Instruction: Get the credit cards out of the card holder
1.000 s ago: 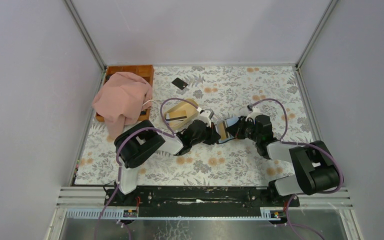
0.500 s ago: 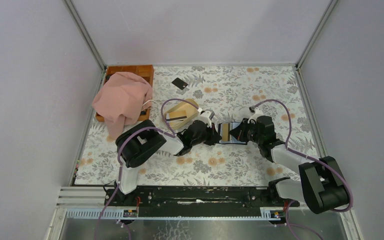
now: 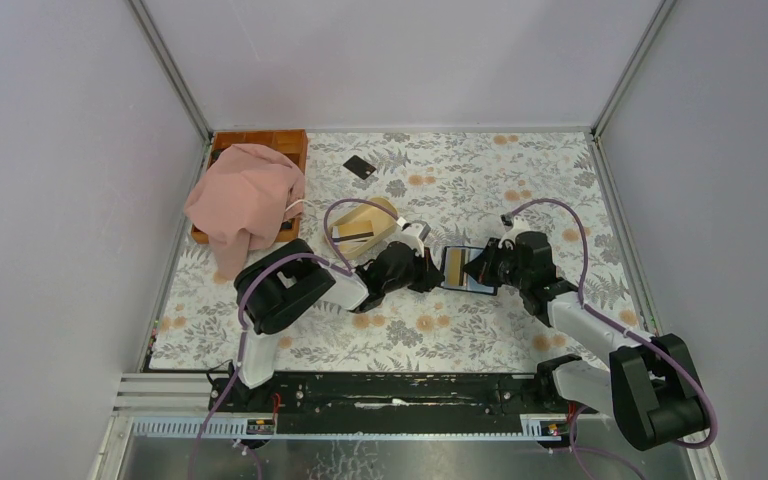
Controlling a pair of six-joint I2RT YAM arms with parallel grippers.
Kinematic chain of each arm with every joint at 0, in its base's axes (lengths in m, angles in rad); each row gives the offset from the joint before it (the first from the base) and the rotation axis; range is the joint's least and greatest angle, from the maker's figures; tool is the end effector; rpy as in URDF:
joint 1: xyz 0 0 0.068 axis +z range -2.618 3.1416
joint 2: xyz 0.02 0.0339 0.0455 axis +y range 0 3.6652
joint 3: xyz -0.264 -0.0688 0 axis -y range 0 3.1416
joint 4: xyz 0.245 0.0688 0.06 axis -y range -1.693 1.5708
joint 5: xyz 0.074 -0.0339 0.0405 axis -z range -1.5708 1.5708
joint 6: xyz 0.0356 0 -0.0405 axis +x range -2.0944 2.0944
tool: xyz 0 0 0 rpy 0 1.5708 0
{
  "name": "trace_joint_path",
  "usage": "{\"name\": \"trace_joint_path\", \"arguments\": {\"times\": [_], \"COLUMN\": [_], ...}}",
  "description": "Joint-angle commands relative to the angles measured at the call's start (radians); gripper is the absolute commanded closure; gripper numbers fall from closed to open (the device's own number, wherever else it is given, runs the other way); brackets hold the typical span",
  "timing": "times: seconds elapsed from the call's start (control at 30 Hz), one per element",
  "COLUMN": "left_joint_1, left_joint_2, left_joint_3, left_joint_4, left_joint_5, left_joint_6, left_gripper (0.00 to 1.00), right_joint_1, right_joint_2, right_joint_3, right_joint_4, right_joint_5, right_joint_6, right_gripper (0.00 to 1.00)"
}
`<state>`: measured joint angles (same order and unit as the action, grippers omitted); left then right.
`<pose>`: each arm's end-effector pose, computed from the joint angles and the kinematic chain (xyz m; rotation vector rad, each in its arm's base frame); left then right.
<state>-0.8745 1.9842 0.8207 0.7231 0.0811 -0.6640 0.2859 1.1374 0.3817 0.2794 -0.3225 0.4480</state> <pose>0.2397 -0.2913 0.1074 0.2841 2.1566 -1.0227 0.2121 0.0741 0.1793 -0.0375 2.1128 0.7790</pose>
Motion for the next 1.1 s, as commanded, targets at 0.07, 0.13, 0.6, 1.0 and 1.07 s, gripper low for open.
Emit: {"name": "trace_joint_path", "arguments": {"times": [0.07, 0.13, 0.6, 1.0, 1.07], "left_joint_1": [-0.008, -0.007, -0.007, -0.008, -0.008], "left_joint_2": [0.039, 0.039, 0.067, 0.071, 0.072], "left_joint_3": [0.003, 0.002, 0.016, 0.013, 0.011], "left_joint_4": [-0.024, -0.022, -0.011, -0.007, -0.005], "left_joint_5": [0.012, 0.013, 0.036, 0.039, 0.04], "left_joint_6": [0.003, 0.003, -0.011, -0.013, -0.013], "left_gripper": [0.91, 0.92, 0.92, 0.92, 0.92], "right_joint_1": [-0.003, -0.002, -0.004, -0.004, -0.004], "right_joint_2": [-0.011, -0.015, 0.083, 0.155, 0.166], "right_joint_3": [0.046, 0.044, -0.038, -0.032, -0.031], "right_joint_4": [0.012, 0.01, 0.186, 0.227, 0.222], "right_joint_5": [-0.013, -0.013, -0.135, -0.158, -0.16], "right_joint_6": [-0.014, -0.014, 0.071, 0.078, 0.075], "right_gripper": [1.0, 1.0, 0.82, 0.64, 0.64]}}
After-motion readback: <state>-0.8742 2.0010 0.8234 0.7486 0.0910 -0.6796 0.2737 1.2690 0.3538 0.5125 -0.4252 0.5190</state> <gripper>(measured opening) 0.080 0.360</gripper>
